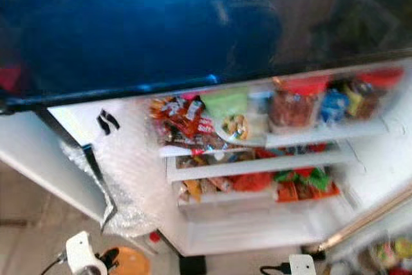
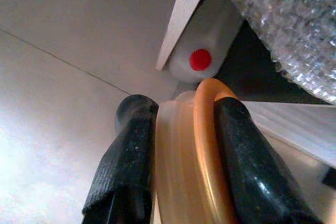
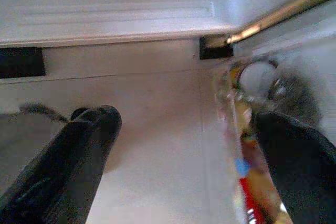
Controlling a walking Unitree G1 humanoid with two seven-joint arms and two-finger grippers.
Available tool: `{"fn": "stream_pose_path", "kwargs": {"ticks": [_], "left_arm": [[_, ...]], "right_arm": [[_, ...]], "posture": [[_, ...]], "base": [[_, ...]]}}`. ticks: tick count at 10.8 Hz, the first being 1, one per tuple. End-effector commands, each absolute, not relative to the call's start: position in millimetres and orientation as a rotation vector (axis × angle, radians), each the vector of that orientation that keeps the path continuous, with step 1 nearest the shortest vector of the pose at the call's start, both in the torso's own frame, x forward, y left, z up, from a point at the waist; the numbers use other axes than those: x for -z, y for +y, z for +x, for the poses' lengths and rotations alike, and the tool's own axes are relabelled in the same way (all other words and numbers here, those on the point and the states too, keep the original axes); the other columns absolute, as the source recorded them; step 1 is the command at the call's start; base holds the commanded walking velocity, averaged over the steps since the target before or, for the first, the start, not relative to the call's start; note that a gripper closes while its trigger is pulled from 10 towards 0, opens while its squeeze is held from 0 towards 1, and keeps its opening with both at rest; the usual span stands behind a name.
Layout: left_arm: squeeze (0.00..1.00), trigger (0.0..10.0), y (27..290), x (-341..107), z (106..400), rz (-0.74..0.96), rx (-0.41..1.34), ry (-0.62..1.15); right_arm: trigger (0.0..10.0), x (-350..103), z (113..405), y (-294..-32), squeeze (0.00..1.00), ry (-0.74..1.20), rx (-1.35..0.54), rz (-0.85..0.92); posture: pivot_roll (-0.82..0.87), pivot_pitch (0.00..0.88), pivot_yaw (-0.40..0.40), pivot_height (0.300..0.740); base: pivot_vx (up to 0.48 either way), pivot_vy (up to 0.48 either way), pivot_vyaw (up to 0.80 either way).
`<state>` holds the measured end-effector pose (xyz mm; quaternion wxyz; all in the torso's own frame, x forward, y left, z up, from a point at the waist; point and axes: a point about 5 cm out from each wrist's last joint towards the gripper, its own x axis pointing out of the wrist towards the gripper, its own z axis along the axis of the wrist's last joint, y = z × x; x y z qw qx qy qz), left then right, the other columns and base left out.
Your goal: Restocking fridge
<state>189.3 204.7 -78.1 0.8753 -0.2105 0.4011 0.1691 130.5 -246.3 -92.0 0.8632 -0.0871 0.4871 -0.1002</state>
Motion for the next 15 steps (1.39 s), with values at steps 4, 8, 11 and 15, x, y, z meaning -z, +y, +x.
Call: {"fn": "stream_pose_path", "kwargs": {"ticks": [4,8,11,15], "left_arm": [[0.00,10.0,205.7,90.6,163.9,-0.443,-0.375,0.940],[0.00,10.0,203.9,89.4,167.4,-0.444,-0.372,0.931],[0.00,10.0,202.5,89.2,168.1,-0.438,-0.369,0.924],[0.00,10.0,201.0,87.5,172.6,-0.432,-0.359,0.922]], "right_arm": [[10.0,93.8,129.5,-241.2,0.00,1.028,0.206,-0.165],[10.0,93.8,129.7,-240.9,0.00,1.027,0.205,-0.163],[10.0,94.1,129.2,-240.4,0.00,1.029,0.205,-0.164],[10.0,94.0,129.2,-240.8,0.00,1.028,0.206,-0.165]], "posture": [[-0.14,0.110,0.053,0.740],[-0.14,0.109,0.056,0.740],[-0.14,0.107,0.058,0.740],[-0.14,0.107,0.057,0.740]], "base": [[-0.127,0.000,0.00],[-0.265,0.000,0.00],[-0.089,0.000,0.00],[0.000,0.000,0.00]]}}
